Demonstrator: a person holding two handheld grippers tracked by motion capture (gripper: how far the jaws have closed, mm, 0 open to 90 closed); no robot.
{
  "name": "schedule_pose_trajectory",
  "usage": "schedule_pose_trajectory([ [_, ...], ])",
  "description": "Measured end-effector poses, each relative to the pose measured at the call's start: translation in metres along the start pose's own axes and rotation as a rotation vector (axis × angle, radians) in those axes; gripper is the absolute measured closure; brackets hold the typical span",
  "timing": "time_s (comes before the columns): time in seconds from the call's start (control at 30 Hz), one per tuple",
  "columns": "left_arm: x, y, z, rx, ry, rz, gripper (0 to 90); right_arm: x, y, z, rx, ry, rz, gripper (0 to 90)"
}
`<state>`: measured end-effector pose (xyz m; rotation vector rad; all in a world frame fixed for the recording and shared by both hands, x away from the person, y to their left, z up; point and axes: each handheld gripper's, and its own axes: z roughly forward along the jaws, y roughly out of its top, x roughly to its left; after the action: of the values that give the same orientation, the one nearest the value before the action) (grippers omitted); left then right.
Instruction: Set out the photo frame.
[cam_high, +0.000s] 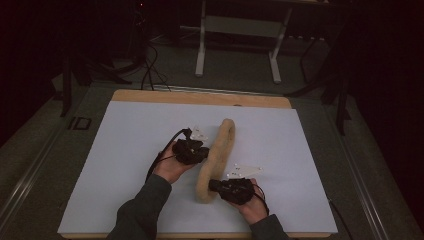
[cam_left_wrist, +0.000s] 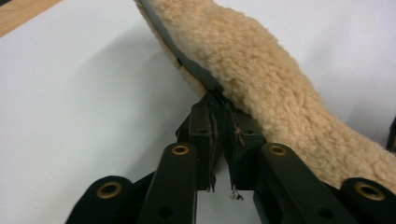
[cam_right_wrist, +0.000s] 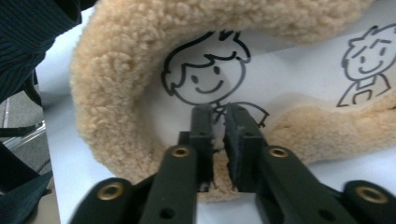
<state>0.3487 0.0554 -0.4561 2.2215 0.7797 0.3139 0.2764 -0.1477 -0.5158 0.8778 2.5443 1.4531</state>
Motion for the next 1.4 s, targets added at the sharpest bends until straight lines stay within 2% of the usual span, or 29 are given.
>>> schedule_pose_trajectory([
  [0.07, 0.000, 0.001, -0.003, -0.014, 0.005, -0.027, 78.1, -0.001, 0.000, -0.002, -0.003, -0.006, 0.006, 76.3],
  [0.2, 0.002, 0.003, -0.010, -0.026, 0.028, -0.050, 72.0, -0.007, 0.000, -0.008, -0.013, -0.014, 0.019, 69.6],
  [0.4, 0.004, 0.008, -0.020, -0.075, 0.021, -0.110, 65.4, -0.018, -0.002, -0.022, -0.032, -0.041, 0.049, 63.2],
  [0.63, -0.006, 0.017, -0.025, -0.090, 0.018, -0.117, 56.0, -0.031, -0.004, -0.036, -0.053, -0.082, 0.089, 59.8],
  [0.77, -0.012, 0.021, -0.026, -0.083, 0.007, -0.092, 50.2, -0.037, -0.005, -0.043, -0.070, -0.100, 0.105, 59.3],
  [1.1, -0.026, 0.027, -0.021, -0.073, 0.015, -0.094, 32.9, -0.044, -0.007, -0.051, -0.077, -0.120, 0.118, 59.2],
  [1.23, -0.030, 0.029, -0.015, -0.059, 0.036, -0.108, 28.3, -0.045, -0.007, -0.052, -0.080, -0.123, 0.118, 59.2],
  [1.4, -0.033, 0.029, -0.009, -0.034, 0.029, -0.113, 27.6, -0.046, -0.008, -0.055, -0.085, -0.129, 0.122, 59.2],
])
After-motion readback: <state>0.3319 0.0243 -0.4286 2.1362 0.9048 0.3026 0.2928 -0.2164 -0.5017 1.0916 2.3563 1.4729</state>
